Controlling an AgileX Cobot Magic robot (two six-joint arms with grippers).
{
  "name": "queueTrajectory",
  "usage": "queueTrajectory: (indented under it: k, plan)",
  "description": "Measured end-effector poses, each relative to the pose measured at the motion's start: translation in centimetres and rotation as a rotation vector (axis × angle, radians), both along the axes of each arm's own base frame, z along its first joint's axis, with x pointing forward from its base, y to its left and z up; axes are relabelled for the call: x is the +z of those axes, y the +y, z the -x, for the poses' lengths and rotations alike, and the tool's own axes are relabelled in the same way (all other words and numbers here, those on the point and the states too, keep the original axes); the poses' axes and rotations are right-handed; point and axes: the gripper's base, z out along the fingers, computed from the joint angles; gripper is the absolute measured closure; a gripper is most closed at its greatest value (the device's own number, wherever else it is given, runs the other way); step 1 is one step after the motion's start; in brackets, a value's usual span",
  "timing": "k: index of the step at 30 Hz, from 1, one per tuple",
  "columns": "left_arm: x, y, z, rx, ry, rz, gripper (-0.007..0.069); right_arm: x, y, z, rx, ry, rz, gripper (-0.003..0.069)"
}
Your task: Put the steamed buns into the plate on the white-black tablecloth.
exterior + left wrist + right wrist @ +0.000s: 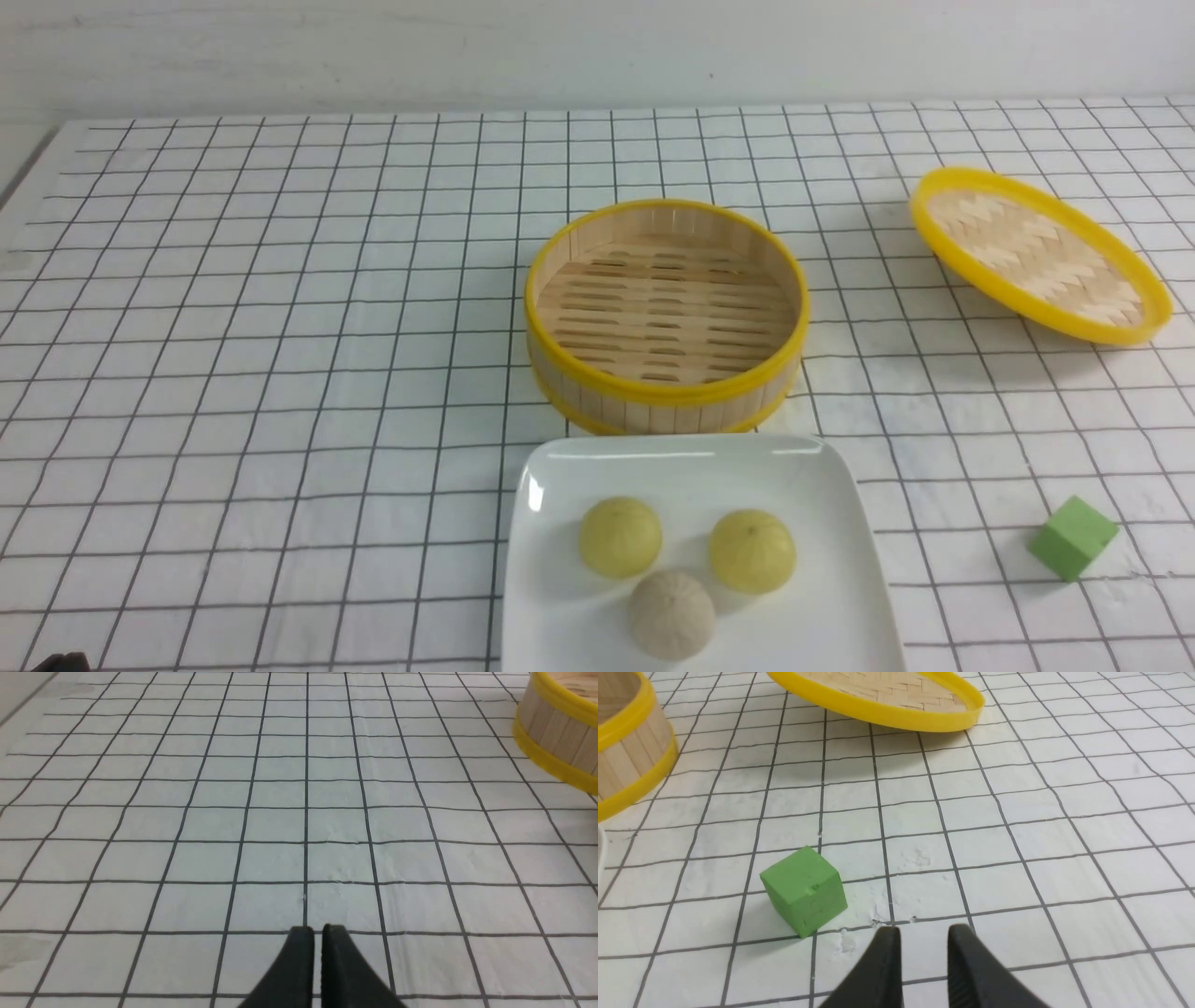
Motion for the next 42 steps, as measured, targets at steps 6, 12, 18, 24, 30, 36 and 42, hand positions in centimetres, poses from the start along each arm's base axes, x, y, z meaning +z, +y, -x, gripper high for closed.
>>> queueTrajectory:
  k: [6, 12, 18, 24, 30, 36, 42]
  plan:
    - [-0.01, 0.00, 0.00, 0.000, 0.001, 0.000, 0.0570, 0.00, -0.01, 0.00, -0.001, 0.000, 0.000, 0.0478]
    - [-0.02, 0.00, 0.01, 0.000, 0.002, 0.000, 0.0570, 0.00, -0.01, 0.00, -0.002, 0.000, 0.000, 0.0466]
    - [-0.02, 0.00, 0.01, 0.000, 0.002, 0.000, 0.0555, 0.00, -0.02, 0.00, -0.003, 0.000, 0.000, 0.0455]
    - [-0.02, 0.00, 0.01, 0.000, 0.002, 0.000, 0.0552, 0.00, -0.02, 0.00, -0.003, 0.000, 0.000, 0.0447]
    - [-0.02, 0.00, 0.01, 0.000, 0.002, 0.000, 0.0548, 0.00, -0.02, 0.00, -0.003, 0.000, 0.000, 0.0438]
    - [-0.02, 0.00, 0.01, 0.000, 0.002, 0.000, 0.0548, 0.00, -0.02, 0.00, -0.003, 0.000, 0.000, 0.0432]
    - [-0.02, 0.01, 0.00, 0.000, 0.002, -0.002, 0.0540, 0.00, -0.02, 0.00, -0.003, 0.000, 0.000, 0.0430]
